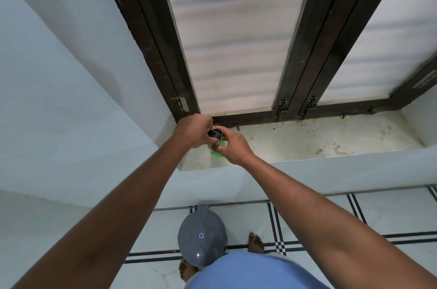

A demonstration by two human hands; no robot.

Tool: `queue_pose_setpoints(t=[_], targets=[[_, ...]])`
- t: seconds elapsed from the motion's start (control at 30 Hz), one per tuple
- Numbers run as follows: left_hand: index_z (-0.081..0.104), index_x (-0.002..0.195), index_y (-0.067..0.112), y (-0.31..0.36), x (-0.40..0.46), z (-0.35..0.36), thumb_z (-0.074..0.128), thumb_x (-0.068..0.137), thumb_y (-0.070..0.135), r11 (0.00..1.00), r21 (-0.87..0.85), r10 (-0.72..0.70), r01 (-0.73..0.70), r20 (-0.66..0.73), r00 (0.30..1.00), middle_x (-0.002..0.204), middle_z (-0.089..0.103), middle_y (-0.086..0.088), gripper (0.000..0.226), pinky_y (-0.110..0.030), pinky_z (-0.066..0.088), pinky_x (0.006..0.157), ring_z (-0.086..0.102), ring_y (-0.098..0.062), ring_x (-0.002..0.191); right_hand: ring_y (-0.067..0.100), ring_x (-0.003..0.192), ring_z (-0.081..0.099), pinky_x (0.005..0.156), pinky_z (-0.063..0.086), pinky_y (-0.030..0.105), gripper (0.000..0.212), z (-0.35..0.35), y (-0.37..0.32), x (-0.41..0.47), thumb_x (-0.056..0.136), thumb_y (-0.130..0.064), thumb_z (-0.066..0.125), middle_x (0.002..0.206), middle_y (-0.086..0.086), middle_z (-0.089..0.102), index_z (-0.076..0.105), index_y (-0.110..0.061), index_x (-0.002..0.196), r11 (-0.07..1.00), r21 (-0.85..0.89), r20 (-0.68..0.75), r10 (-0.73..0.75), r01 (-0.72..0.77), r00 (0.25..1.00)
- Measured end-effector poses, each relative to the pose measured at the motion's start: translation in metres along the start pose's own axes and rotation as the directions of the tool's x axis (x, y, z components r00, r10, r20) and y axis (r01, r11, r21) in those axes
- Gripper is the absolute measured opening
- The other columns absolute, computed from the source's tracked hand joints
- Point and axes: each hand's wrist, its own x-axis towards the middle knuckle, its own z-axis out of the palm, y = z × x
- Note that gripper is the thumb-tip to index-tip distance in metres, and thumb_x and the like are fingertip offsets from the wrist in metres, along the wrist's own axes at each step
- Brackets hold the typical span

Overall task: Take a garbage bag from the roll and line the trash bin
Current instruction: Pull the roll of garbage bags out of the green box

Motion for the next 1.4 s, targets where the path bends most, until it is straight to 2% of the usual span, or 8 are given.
queue_pose_setpoints(t=[0.4,0.57,0.77,0.97,1.1,1.2,1.3,1.4], targets=[[0.081,0.094,0.026,0.005,-0.002,-0.004,0.083,0.08,0.06,0.986,-0.083,-0.127,0.144,0.179,0.976,0.073,0.071,0.004,0.036,-0.027,0.041,0.054,0.066,-0.015,0.064,0.025,0.123,0.071,0.102,0.062,0.046,0.066,-0.002,-0.003,-0.002,0.094,-0.044,0.085,0.135,-0.003,0.077,0.058,-0.043,0.155,1.0,0.013,0.025,-0.006,0.006,1.0],[0.078,0.085,0.021,0.017,0.001,-0.015,0.089,0.077,0.054,0.978,-0.074,-0.168,0.193,0.261,0.951,0.065,0.07,0.001,0.036,-0.028,0.054,0.056,0.07,-0.017,0.055,0.025,0.121,0.07,0.102,0.061,0.045,0.066,-0.002,0.0,-0.006,0.096,-0.042,0.083,0.135,-0.002,0.076,0.056,-0.04,0.156,1.0,0.008,0.019,-0.026,0.026,0.999],[0.063,0.071,0.02,0.031,-0.008,-0.016,0.09,0.067,0.05,0.98,-0.063,-0.18,0.189,0.137,0.974,0.07,0.066,0.002,0.041,-0.029,0.038,0.051,0.062,-0.019,0.063,0.025,0.12,0.071,0.099,0.063,0.045,0.064,-0.003,0.002,-0.006,0.094,-0.042,0.086,0.133,-0.003,0.076,0.059,-0.038,0.152,1.0,0.021,0.036,0.008,-0.009,0.999],[0.073,0.066,0.018,0.021,-0.026,-0.001,0.086,0.06,0.053,0.959,-0.202,-0.192,0.198,0.052,0.98,0.056,0.065,0.003,0.038,-0.025,0.038,0.049,0.063,-0.017,0.055,0.029,0.122,0.07,0.101,0.062,0.045,0.062,0.008,0.007,-0.009,0.095,-0.039,0.088,0.134,0.0,0.077,0.061,-0.035,0.151,0.998,0.046,0.05,0.05,-0.052,0.998],[0.067,0.062,0.02,0.01,-0.034,-0.02,0.083,0.059,0.058,0.948,-0.271,-0.182,0.167,-0.032,0.983,0.053,0.058,0.006,0.041,-0.025,0.031,0.049,0.054,-0.013,0.052,0.026,0.112,0.072,0.094,0.064,0.047,0.055,0.011,0.006,-0.008,0.095,-0.047,0.085,0.125,-0.001,0.078,0.064,-0.034,0.144,0.999,-0.001,0.024,0.048,-0.048,0.999],[0.07,0.08,0.026,-0.003,-0.036,-0.02,0.086,0.055,0.056,0.879,-0.434,-0.236,0.197,-0.037,0.971,0.068,0.063,0.01,0.043,-0.028,0.041,0.052,0.06,-0.014,0.063,0.025,0.112,0.072,0.094,0.063,0.046,0.056,0.01,0.004,-0.005,0.092,-0.052,0.086,0.124,-0.002,0.078,0.066,-0.037,0.141,0.998,0.002,0.015,0.068,-0.068,0.998],[0.061,0.117,0.025,-0.007,-0.042,-0.004,0.095,0.058,0.052,0.753,-0.622,-0.254,0.213,0.024,0.967,0.11,0.062,0.007,0.073,-0.033,0.061,0.051,0.07,-0.016,0.092,0.024,0.105,0.073,0.087,0.066,0.047,0.05,0.011,0.001,-0.004,0.091,-0.054,0.085,0.118,-0.004,0.078,0.068,-0.037,0.135,0.998,-0.015,0.019,0.062,-0.062,0.998],[0.052,0.146,0.029,-0.002,-0.046,0.004,0.102,0.065,0.043,0.698,-0.693,-0.216,0.179,0.034,0.976,0.128,0.061,0.007,0.096,-0.029,0.061,0.048,0.071,-0.015,0.102,0.022,0.099,0.072,0.081,0.068,0.047,0.047,0.01,0.0,-0.003,0.093,-0.053,0.083,0.114,-0.004,0.078,0.068,-0.034,0.133,0.998,-0.023,0.022,0.052,-0.051,0.998]])
